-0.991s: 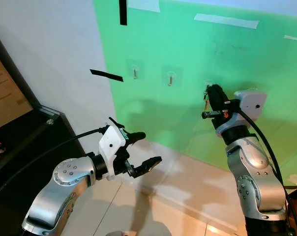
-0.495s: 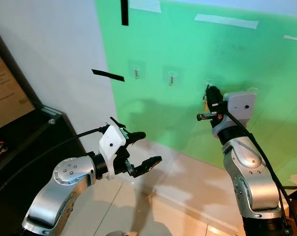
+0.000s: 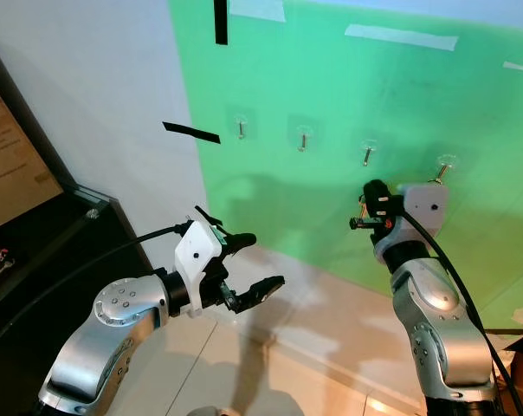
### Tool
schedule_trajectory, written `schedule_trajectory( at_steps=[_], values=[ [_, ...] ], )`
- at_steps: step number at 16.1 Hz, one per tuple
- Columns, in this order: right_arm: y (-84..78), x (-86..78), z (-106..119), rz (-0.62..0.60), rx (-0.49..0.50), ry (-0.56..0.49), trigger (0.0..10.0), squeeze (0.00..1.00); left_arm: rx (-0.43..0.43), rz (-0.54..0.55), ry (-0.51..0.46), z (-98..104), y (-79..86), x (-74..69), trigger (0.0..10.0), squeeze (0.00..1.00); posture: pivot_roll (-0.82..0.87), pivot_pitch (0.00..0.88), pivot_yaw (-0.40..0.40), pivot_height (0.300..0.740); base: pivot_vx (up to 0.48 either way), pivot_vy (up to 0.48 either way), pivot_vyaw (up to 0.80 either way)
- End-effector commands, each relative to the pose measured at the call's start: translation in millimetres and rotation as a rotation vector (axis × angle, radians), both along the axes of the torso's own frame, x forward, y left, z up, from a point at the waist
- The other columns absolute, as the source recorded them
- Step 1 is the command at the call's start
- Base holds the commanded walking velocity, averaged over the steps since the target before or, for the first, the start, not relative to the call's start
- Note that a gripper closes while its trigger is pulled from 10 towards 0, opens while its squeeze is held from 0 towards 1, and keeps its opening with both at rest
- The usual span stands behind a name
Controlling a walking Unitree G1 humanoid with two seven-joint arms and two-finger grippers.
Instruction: Hang keys on a hook
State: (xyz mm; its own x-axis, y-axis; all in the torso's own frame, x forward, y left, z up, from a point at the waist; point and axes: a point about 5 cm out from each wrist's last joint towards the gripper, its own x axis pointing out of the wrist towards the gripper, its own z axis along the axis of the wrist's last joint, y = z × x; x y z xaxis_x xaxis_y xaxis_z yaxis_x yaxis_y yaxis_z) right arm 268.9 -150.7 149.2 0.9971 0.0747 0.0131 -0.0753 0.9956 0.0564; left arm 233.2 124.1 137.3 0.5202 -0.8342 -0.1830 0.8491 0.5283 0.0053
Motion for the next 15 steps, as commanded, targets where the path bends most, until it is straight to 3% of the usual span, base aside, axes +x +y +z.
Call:
schedule_trajectory(
  at_steps=[1, 5, 8, 9, 10, 13, 15],
  values=[
    [-1.4, -1.3, 0.1, 0.004, 0.017, 0.007, 10.0, 0.00, 0.001, -0.008, -0.016, 5.2, 0.4, 1.2, 10.0, 0.00, -0.02, 0.000, 0.072, 0.740, 0.000, 0.000, 0.00],
    [2.9, -10.5, 28.7, 0.130, 0.194, -0.160, 10.0, 0.00, 0.001, -0.009, -0.018, 5.6, 0.2, 2.2, 10.0, 0.00, -0.02, 0.000, 0.073, 0.740, 0.000, 0.000, 0.00],
    [6.8, -16.5, 33.5, 0.242, 0.435, -0.163, 10.0, 0.00, -0.019, -0.002, -0.022, 6.6, -2.4, 4.0, 10.0, 0.00, -0.03, 0.000, 0.075, 0.740, 0.000, 0.000, 0.00],
    [8.2, -17.5, 33.8, 0.272, 0.470, -0.155, 10.0, 0.00, -0.020, -0.003, -0.021, 6.6, -2.4, 4.1, 10.0, 0.00, -0.03, 0.000, 0.078, 0.740, 0.000, 0.000, 0.00],
    [10.1, -22.7, 40.2, 0.355, 0.549, -0.174, 10.0, 0.00, -0.022, -0.007, -0.019, 6.9, -2.3, 4.6, 10.0, 0.00, -0.04, 0.000, 0.083, 0.740, 0.000, 0.000, 0.00],
    [12.3, -32.9, 57.7, 0.507, 0.631, -0.222, 10.0, 0.00, -0.024, -0.014, -0.018, 7.7, -1.8, 5.2, 10.0, 0.00, -0.04, 0.000, 0.085, 0.740, 0.000, 0.000, 0.00],
    [12.4, -33.4, 60.3, 0.533, 0.626, -0.220, 10.0, 0.00, -0.026, -0.014, -0.016, 7.8, -1.4, 5.1, 10.0, 0.00, -0.04, 0.000, 0.083, 0.740, 0.000, 0.000, 0.00]
  ],
)
